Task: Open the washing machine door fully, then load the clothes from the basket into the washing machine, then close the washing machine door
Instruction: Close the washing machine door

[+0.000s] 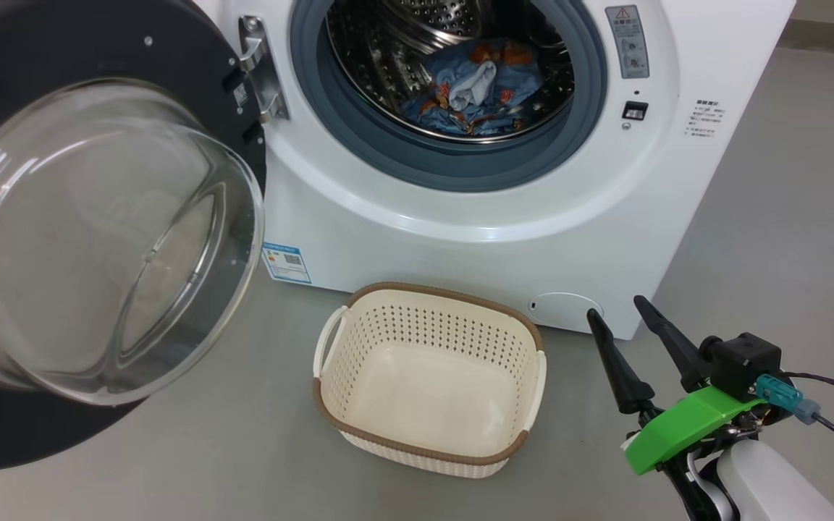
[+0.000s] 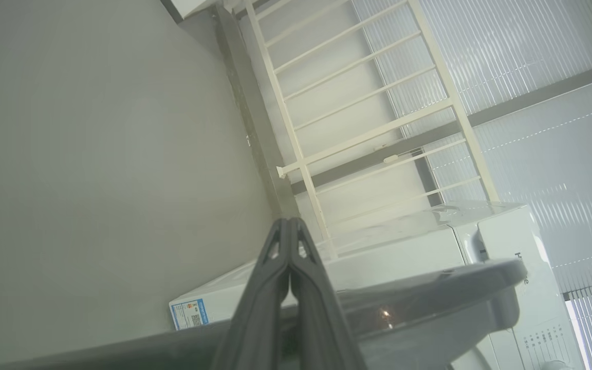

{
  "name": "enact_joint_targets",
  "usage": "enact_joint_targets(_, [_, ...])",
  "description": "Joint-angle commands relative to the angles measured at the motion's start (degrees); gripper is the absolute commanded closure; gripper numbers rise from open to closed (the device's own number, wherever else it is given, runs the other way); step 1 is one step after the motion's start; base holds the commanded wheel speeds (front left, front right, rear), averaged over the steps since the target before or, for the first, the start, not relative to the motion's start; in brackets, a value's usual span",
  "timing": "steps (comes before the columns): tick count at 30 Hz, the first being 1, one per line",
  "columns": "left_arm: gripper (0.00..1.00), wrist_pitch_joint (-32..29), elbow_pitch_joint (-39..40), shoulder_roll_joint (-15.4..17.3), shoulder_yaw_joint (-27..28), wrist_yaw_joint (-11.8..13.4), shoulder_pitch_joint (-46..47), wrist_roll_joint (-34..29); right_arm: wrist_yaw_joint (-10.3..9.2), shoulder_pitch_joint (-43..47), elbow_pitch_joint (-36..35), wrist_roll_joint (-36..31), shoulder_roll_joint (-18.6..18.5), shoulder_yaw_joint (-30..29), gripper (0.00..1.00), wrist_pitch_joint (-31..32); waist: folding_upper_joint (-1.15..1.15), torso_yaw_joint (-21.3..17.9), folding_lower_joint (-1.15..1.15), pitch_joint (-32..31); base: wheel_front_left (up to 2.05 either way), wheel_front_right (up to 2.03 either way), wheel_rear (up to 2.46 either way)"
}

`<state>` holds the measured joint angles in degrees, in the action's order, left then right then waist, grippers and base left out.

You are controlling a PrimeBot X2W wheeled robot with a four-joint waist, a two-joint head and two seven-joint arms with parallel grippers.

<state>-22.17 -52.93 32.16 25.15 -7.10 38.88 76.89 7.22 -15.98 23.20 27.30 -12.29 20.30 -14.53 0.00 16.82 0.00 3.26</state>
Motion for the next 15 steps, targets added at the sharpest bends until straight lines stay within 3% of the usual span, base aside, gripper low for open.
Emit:
enact_joint_targets(1, [1.00, -2.3, 1.0, 3.9, 0.1, -0.4, 1.9, 0.6, 0.26, -0.6, -1.1, 0.4, 0.4, 0.7, 0.00, -0.5, 0.00, 0.2, 0.00, -0.3, 0.00, 0.00, 0.00])
enact_joint_targets(11, [1.00, -16.8, 3.9, 3.6, -3.9, -0.4, -0.6, 2.5, 0.26, 0.3, -1.0, 0.6, 1.2, 0.0, 0.00, -0.5, 0.00, 1.2, 0.00, -1.7, 0.00, 0.00, 0.00])
enact_joint_targets(15, [1.00, -24.0, 6.4, 2.9, -5.8, 1.0, -2.1, 3.5, 0.26, 1.2, -0.8, 0.7, 1.4, -0.4, 0.00, -0.5, 0.00, 1.8, 0.00, -2.6, 0.00, 0.00, 0.00])
